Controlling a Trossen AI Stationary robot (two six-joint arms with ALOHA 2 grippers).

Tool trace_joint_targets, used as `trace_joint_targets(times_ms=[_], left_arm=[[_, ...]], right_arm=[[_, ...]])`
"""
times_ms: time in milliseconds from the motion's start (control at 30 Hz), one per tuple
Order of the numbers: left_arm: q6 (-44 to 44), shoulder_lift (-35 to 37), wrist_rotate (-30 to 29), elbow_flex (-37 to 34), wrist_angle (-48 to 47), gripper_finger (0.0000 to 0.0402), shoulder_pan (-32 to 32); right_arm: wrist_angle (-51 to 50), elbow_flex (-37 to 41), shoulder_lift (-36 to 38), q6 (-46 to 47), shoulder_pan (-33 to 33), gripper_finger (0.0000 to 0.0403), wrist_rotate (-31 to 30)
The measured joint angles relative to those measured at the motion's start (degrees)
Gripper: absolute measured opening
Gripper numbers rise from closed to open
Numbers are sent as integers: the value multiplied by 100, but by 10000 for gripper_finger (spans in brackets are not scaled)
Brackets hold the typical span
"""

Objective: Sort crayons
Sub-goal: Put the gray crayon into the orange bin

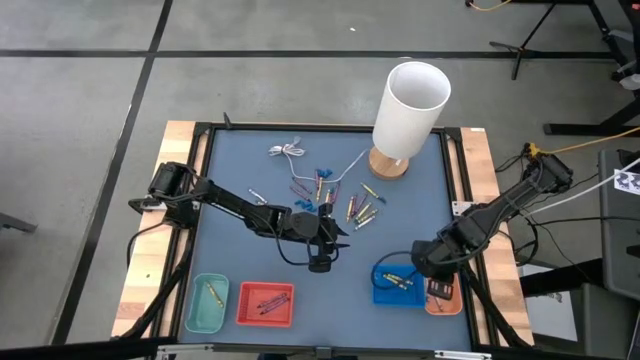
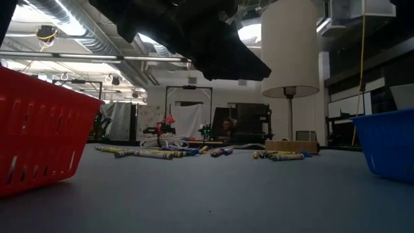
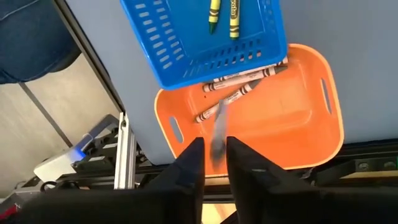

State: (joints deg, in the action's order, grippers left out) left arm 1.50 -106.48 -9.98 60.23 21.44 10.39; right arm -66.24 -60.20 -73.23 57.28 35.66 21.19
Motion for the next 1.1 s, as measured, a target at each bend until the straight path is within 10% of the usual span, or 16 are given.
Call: trace_joint_targets(times_ms=[533, 1100], left_arm=[[-4, 254, 0, -4, -1074, 119, -15], [2, 1120, 20, -4, -1705, 119, -9]], right_arm=[[128, 0, 0, -374, -62, 117, -1771], [680, -11, -2, -3027, -1780, 117, -2870]])
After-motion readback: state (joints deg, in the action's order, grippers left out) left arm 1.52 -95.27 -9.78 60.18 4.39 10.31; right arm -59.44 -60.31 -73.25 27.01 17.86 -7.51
